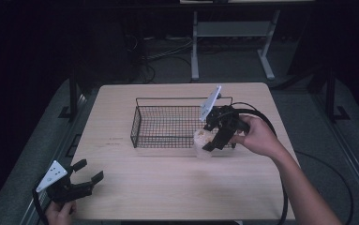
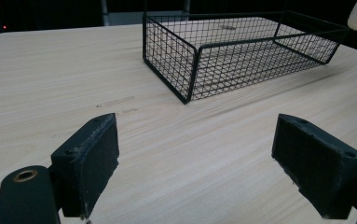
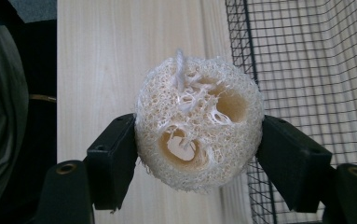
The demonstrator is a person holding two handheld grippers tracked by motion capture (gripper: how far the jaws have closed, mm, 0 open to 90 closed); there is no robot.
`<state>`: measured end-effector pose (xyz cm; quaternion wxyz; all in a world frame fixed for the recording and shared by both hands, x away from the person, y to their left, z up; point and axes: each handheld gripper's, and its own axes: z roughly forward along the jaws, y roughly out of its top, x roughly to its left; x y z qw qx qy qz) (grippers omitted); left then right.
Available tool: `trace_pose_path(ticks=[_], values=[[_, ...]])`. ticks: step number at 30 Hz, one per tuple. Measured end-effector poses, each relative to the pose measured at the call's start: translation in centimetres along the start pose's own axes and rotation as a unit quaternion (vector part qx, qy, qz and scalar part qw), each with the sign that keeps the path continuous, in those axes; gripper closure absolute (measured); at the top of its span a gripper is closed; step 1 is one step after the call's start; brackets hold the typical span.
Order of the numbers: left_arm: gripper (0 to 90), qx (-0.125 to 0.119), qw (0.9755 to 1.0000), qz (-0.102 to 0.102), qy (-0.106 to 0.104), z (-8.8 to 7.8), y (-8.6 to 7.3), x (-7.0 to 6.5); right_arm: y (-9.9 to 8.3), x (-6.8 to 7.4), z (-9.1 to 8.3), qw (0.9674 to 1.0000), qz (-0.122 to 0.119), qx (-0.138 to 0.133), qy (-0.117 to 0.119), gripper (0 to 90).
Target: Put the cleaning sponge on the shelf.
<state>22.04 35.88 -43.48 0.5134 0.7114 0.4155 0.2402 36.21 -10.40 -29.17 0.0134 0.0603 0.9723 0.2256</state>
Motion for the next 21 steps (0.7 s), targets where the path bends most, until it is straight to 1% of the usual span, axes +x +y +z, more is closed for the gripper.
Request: trace_pose_path(ticks=[1, 2, 5, 6, 7, 8, 10, 12, 16, 19, 21], values=[[13.9, 0.0, 1.0, 0.0, 0.0, 0.0, 0.0, 0.0, 0.0, 0.0, 0.0, 1.0, 0.0, 0.0, 0.0, 29.6], [13.9, 0.002, 1.0, -0.001, -0.001, 0.1, 0.0, 0.0, 0.2, -0.4, -0.4, 1.0, 0.0, -0.008, 0.0, 29.6], [13.9, 0.001, 1.0, -0.001, 0.0, 0.1, 0.0, 0.0, 0.4, -0.8, -0.6, 0.9999, 0.0, -0.011, -0.004, 29.6], [13.9, 0.003, 1.0, 0.001, 0.0, 0.2, 0.1, -0.1, 0.5, -1.1, -0.8, 0.9999, 0.0, -0.01, -0.003, 29.7], [13.9, 0.003, 1.0, 0.001, 0.0, 0.2, 0.1, -0.1, 0.5, -1.1, -0.8, 0.9999, 0.0, -0.01, -0.003, 29.7], [13.9, 0.004, 1.0, 0.002, 0.0, 0.2, 0.1, 0.0, 0.6, -1.4, -0.8, 0.9999, 0.001, -0.014, 0.0, 29.7], [13.9, 0.005, 1.0, 0.002, -0.001, 0.3, 0.1, 0.0, 0.7, -1.6, -0.7, 0.9999, 0.003, -0.014, 0.004, 29.7], [13.9, 0.008, 1.0, 0.004, 0.001, 0.3, 0.0, 0.0, 0.7, -2.1, -0.6, 1.0, 0.006, -0.005, 0.0, 29.7], [13.9, 0.003, 1.0, 0.0, 0.0, 0.3, 0.1, 0.0, 1.1, -2.8, -0.6, 1.0, 0.008, -0.005, 0.002, 29.7], [13.9, 0.005, 1.0, 0.002, -0.002, 0.4, 0.1, -0.1, 1.5, -3.1, -0.8, 0.9999, 0.009, -0.009, 0.001, 29.7], [13.9, 0.007, 1.0, 0.005, -0.003, 0.5, 0.1, -0.1, 1.7, -3.2, -0.9, 1.0, 0.008, -0.005, -0.003, 29.7]])
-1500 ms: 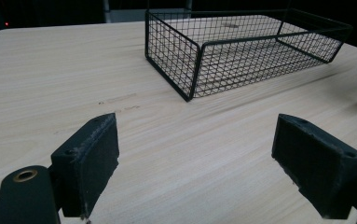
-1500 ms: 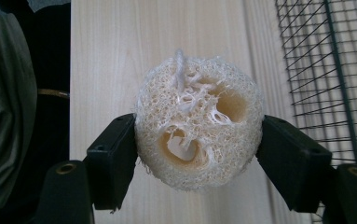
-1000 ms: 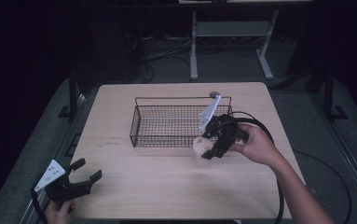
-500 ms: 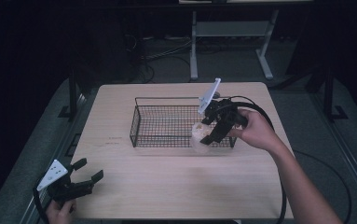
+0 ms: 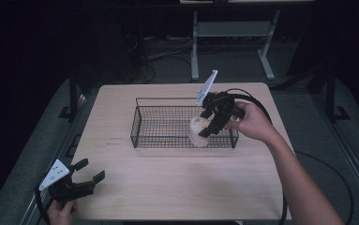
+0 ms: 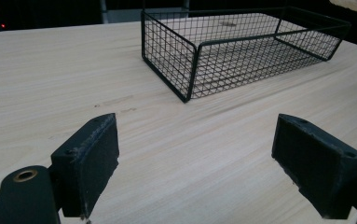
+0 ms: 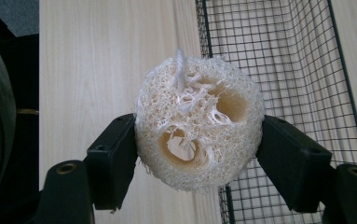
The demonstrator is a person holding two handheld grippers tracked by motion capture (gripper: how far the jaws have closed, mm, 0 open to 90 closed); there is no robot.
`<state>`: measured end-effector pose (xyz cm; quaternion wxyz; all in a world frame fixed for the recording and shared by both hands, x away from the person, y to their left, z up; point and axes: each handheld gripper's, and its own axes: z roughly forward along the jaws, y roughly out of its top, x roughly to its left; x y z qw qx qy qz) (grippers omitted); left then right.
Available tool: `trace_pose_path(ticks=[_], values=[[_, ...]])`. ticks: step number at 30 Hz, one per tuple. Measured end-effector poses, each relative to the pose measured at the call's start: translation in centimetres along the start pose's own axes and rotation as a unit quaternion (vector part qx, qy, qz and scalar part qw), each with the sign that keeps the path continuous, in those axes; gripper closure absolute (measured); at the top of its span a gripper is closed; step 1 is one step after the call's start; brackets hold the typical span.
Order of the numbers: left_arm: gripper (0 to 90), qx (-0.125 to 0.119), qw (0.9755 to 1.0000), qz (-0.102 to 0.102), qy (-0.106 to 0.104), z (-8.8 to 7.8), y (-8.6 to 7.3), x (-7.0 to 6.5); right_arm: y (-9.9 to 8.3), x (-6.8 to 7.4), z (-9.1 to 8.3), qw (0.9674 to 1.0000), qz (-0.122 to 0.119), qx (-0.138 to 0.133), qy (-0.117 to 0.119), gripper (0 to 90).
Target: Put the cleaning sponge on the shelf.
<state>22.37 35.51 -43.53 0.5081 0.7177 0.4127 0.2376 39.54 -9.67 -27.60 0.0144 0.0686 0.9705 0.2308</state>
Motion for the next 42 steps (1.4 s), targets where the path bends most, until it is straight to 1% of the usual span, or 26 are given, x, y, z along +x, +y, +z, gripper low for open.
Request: trace_pose_path(ticks=[4, 6, 10, 14, 16, 23, 26, 27, 30, 34, 42], values=[[13.9, 0.0, 1.0, 0.002, 0.0, 0.1, 0.1, -0.1, 0.4, -0.5, -0.2, 1.0, 0.0, 0.001, -0.004, 29.7], [13.9, 0.001, 1.0, 0.002, -0.002, 0.1, 0.0, -0.1, 0.6, -0.7, -0.1, 1.0, 0.003, -0.002, -0.002, 29.7], [13.9, 0.003, 1.0, 0.003, 0.0, 0.1, 0.0, -0.1, 1.1, -1.4, 0.1, 1.0, 0.002, 0.006, -0.005, 29.7], [14.0, 0.002, 1.0, 0.005, -0.001, 0.1, 0.0, -0.2, 1.4, -2.1, 0.2, 0.9999, 0.008, 0.005, -0.006, 29.7], [13.9, 0.004, 1.0, 0.007, -0.001, 0.2, 0.1, -0.2, 1.5, -2.4, 0.3, 0.9999, 0.013, 0.002, -0.001, 29.7], [13.9, 0.004, 1.0, 0.007, 0.0, 0.1, 0.1, -0.2, 1.5, -3.4, 0.3, 0.9997, 0.021, 0.006, -0.005, 29.7], [13.9, 0.003, 1.0, 0.009, 0.0, 0.1, 0.1, -0.2, 1.6, -3.7, 0.3, 0.9998, 0.02, 0.006, -0.005, 29.7], [13.9, 0.003, 1.0, 0.009, 0.0, 0.1, 0.1, -0.2, 1.8, -4.0, 0.3, 0.9997, 0.023, 0.01, -0.006, 29.7], [13.9, 0.004, 1.0, 0.007, -0.001, 0.2, 0.1, -0.2, 2.0, -4.4, 0.4, 0.9997, 0.024, 0.004, -0.001, 29.7], [13.9, 0.004, 1.0, 0.008, -0.001, 0.1, 0.1, -0.2, 2.1, -4.9, 0.7, 0.9995, 0.028, 0.011, -0.005, 29.7], [13.9, 0.002, 1.0, 0.006, 0.001, 0.1, 0.1, -0.1, 2.2, -6.1, 1.1, 0.9992, 0.037, 0.016, -0.008, 29.7]])
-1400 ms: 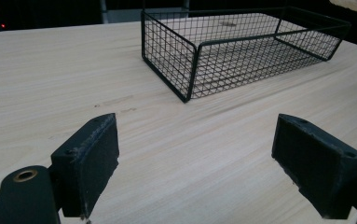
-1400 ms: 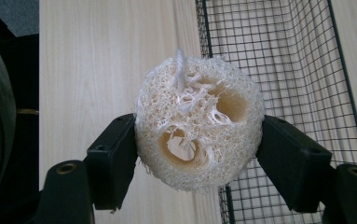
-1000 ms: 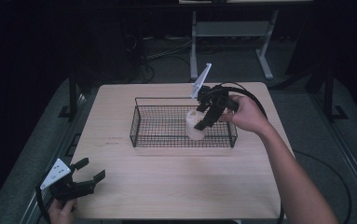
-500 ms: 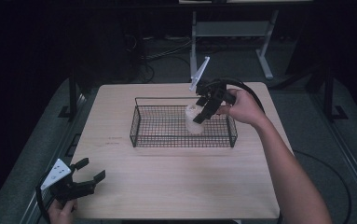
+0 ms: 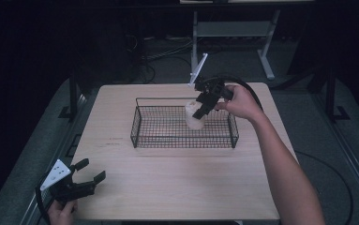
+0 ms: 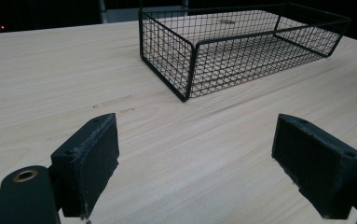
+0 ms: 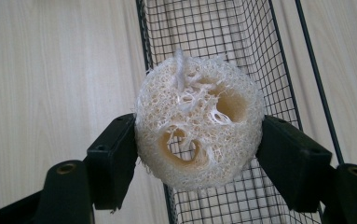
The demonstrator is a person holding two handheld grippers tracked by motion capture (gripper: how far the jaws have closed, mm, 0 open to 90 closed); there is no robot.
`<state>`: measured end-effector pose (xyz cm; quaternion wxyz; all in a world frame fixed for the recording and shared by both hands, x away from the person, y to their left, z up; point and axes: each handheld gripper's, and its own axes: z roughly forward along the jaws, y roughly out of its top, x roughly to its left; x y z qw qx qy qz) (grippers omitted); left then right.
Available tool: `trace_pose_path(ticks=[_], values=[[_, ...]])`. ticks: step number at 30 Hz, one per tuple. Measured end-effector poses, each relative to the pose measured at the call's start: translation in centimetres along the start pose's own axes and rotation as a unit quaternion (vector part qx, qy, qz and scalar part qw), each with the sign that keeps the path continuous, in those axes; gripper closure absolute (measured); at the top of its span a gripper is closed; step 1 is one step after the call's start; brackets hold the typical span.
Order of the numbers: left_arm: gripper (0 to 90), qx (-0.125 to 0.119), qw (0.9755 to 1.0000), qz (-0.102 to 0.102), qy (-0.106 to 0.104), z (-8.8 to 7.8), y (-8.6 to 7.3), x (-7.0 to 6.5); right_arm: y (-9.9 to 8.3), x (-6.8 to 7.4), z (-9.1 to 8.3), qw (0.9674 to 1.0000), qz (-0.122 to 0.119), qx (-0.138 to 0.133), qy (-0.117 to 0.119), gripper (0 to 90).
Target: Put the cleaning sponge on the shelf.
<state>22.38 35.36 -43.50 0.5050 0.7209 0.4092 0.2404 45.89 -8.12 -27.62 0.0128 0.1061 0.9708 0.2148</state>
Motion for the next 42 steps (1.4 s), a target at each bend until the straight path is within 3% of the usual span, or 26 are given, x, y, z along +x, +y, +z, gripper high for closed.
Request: trace_pose_path(ticks=[15, 28, 42], values=[[13.9, -0.001, 1.0, 0.001, 0.003, -0.1, 0.0, 0.1, -0.1, -2.2, 2.4, 0.9997, 0.019, 0.014, 0.002, 29.6], [13.9, -0.001, 1.0, -0.002, 0.002, -0.2, 0.0, 0.2, -0.1, -3.2, 4.8, 0.9992, 0.026, 0.03, 0.007, 29.6], [13.9, -0.003, 1.0, -0.002, 0.002, -0.3, 0.0, 0.2, -1.7, -4.0, 7.7, 0.9981, 0.05, 0.028, 0.022, 29.5]])
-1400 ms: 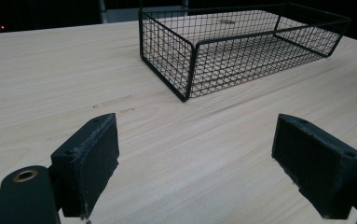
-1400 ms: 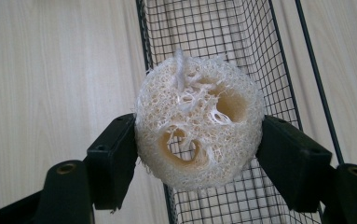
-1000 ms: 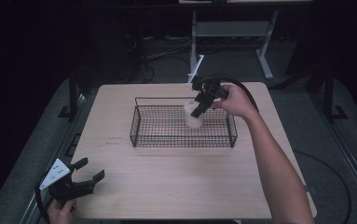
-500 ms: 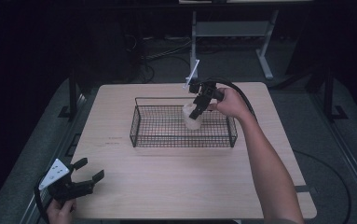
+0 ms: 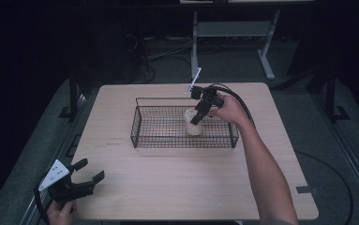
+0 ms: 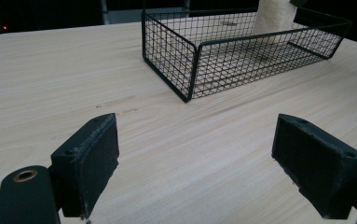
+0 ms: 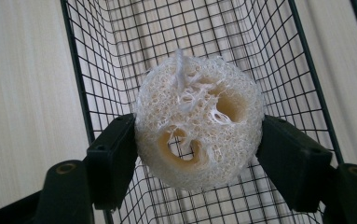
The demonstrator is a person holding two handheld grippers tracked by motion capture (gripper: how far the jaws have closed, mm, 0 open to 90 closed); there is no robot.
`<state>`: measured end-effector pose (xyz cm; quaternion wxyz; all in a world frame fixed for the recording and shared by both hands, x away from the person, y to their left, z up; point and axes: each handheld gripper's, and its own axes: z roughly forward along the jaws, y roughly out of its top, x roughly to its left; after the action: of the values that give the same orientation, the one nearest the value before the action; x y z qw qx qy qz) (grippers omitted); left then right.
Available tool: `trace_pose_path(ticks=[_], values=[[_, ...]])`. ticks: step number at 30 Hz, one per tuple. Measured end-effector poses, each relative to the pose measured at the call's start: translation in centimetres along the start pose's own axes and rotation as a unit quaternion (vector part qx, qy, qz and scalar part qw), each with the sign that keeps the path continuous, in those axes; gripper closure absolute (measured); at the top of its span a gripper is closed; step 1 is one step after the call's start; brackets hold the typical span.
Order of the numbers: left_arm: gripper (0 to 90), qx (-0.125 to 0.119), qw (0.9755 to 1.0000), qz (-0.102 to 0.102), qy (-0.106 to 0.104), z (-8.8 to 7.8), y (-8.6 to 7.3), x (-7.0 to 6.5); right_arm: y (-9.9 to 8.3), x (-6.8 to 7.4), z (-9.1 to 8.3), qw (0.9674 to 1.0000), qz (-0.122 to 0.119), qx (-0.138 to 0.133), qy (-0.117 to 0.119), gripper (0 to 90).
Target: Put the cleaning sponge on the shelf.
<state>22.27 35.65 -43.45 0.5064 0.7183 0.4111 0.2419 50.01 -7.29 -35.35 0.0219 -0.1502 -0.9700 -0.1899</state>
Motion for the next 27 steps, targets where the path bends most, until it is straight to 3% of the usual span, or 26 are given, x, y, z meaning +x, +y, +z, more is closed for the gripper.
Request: trace_pose_path(ticks=[17, 24, 27], values=[[13.9, 0.0, 1.0, -0.001, 0.0, -0.1, 0.0, 0.1, 0.2, -0.1, 1.8, 0.9999, -0.001, 0.014, 0.004, 29.5], [13.9, 0.0, 1.0, -0.002, 0.0, -0.1, 0.0, 0.1, -0.3, -0.4, 2.4, 0.9999, 0.007, 0.005, 0.009, 29.5], [13.9, -0.001, 1.0, -0.002, 0.0, -0.1, 0.0, 0.0, -0.8, -0.5, 2.9, 0.9998, 0.007, 0.015, 0.007, 29.5]])
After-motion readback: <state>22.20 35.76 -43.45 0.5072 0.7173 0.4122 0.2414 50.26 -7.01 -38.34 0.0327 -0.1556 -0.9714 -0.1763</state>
